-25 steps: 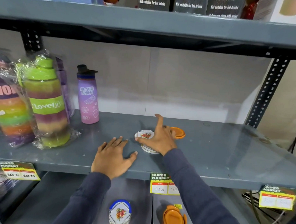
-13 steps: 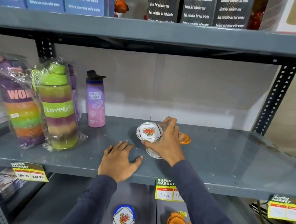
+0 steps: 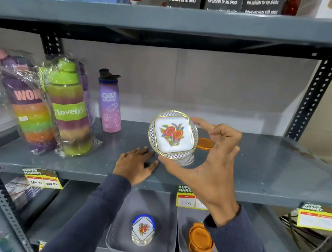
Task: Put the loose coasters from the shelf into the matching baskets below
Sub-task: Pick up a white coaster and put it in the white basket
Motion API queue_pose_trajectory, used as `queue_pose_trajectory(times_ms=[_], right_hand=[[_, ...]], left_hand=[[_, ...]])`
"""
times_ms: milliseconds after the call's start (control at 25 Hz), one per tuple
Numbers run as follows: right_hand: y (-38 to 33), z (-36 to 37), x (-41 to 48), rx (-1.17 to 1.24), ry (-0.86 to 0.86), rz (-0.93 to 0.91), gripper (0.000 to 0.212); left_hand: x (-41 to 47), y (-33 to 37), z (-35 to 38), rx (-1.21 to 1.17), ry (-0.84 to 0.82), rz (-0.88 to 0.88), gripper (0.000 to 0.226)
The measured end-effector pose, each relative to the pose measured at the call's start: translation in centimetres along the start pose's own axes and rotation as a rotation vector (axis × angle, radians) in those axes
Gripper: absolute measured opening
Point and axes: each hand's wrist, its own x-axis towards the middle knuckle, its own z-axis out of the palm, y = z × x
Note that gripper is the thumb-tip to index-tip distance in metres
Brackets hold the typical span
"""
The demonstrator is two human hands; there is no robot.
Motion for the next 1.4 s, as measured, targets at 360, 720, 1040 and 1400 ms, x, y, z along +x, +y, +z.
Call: queue_pose_trajectory(times_ms=[360,720,1040,1400], right_hand=[[8.4,5.7,-17.9,0.060,-0.393,0.262,0.095],[17.8,14.5,-25.3,-0.315,-0.921,0.521,0.080],[20.9,16.7,-25.9,-0.435,-1.060,0.449,0.080],[22.6,18.0,-25.5,-0.461,-1.093,0.457,0.067]], left_hand=[[1.1,-1.8,1.2,-0.040,0.035,0.048,0.055],[1.3,-2.2,1.8,-0.097,0.071,0.044,0.054],[1.4,-2.2,1.9,-0.113,0.076,0.045,0.053],[1.3,-2.2,1.9,-0.088,0.066,0.047,0.054]])
